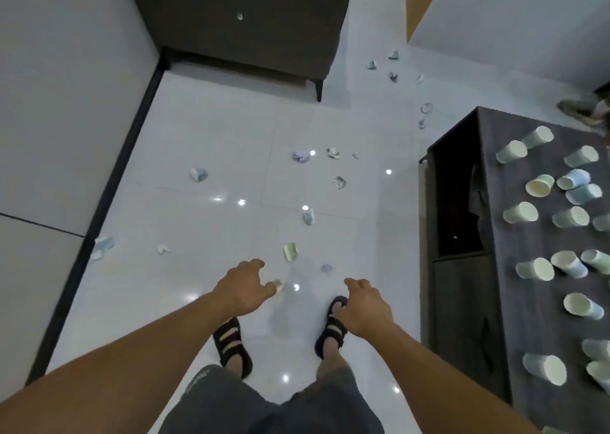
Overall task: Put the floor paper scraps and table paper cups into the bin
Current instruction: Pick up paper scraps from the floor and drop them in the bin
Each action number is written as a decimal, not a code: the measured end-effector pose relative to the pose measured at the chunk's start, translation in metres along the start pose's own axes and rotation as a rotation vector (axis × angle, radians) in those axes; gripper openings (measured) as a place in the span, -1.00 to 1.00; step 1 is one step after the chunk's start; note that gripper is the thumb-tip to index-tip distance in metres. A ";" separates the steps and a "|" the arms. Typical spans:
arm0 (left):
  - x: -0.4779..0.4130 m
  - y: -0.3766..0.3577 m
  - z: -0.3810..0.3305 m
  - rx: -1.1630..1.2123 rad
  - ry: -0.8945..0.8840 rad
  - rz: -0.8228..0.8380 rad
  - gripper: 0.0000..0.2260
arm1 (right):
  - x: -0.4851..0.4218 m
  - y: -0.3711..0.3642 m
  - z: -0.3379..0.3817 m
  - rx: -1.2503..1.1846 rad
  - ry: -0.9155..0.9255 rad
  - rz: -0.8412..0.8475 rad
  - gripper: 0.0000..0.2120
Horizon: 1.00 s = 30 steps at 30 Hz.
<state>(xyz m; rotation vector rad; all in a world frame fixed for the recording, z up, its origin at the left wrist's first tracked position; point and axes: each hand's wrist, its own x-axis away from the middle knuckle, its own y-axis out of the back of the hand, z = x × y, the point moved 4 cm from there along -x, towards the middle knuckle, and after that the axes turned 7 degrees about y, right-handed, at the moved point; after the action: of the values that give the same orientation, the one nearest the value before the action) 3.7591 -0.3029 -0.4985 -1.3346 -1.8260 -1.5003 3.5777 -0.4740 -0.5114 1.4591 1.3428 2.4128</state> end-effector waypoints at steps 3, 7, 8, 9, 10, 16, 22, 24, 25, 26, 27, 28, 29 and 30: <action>-0.045 -0.019 -0.009 0.032 0.076 -0.010 -0.37 | -0.061 -0.008 -0.030 0.002 0.018 0.052 -0.42; -0.128 -0.071 -0.021 0.109 0.160 -0.024 -0.43 | -0.168 -0.042 -0.078 0.038 0.042 0.102 -0.42; -0.152 -0.088 -0.022 0.113 0.167 -0.018 -0.44 | -0.195 -0.053 -0.089 0.047 0.052 0.110 -0.40; -0.177 -0.105 -0.021 0.106 0.164 -0.012 -0.45 | -0.222 -0.067 -0.099 0.056 0.060 0.111 -0.39; -0.204 -0.122 -0.019 0.090 0.155 -0.006 -0.45 | -0.249 -0.082 -0.109 0.061 0.067 0.104 -0.38; -0.364 -0.226 0.015 0.059 0.153 0.002 -0.44 | -0.397 -0.203 -0.156 0.102 0.165 0.067 -0.36; -0.469 -0.321 0.066 0.130 0.130 -0.034 -0.47 | -0.509 -0.308 -0.195 0.243 0.161 0.056 -0.35; -0.481 -0.343 0.082 0.171 0.119 -0.051 -0.48 | -0.529 -0.328 -0.201 0.278 0.199 -0.037 -0.48; -0.484 -0.351 0.089 0.199 0.120 -0.058 -0.50 | -0.533 -0.335 -0.202 0.273 0.225 -0.091 -0.56; -0.483 -0.358 0.095 0.231 0.124 -0.057 -0.52 | -0.534 -0.342 -0.201 0.250 0.242 -0.116 -0.64; -0.481 -0.364 0.099 0.267 0.134 -0.047 -0.53 | -0.532 -0.348 -0.199 0.213 0.254 -0.111 -0.69; -0.477 -0.368 0.102 0.315 0.147 -0.027 -0.54 | -0.525 -0.353 -0.194 0.160 0.264 -0.092 -0.70; -0.473 -0.371 0.102 0.369 0.162 -0.004 -0.55 | -0.515 -0.358 -0.186 0.084 0.281 -0.070 -0.69; -0.469 -0.371 0.100 0.423 0.177 0.017 -0.55 | -0.501 -0.360 -0.175 -0.008 0.315 -0.057 -0.67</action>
<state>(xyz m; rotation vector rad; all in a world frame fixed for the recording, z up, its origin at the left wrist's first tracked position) 3.6740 -0.3835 -1.0928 -0.9793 -1.8756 -1.1003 3.5924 -0.5705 -1.1448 1.0532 1.4005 2.6898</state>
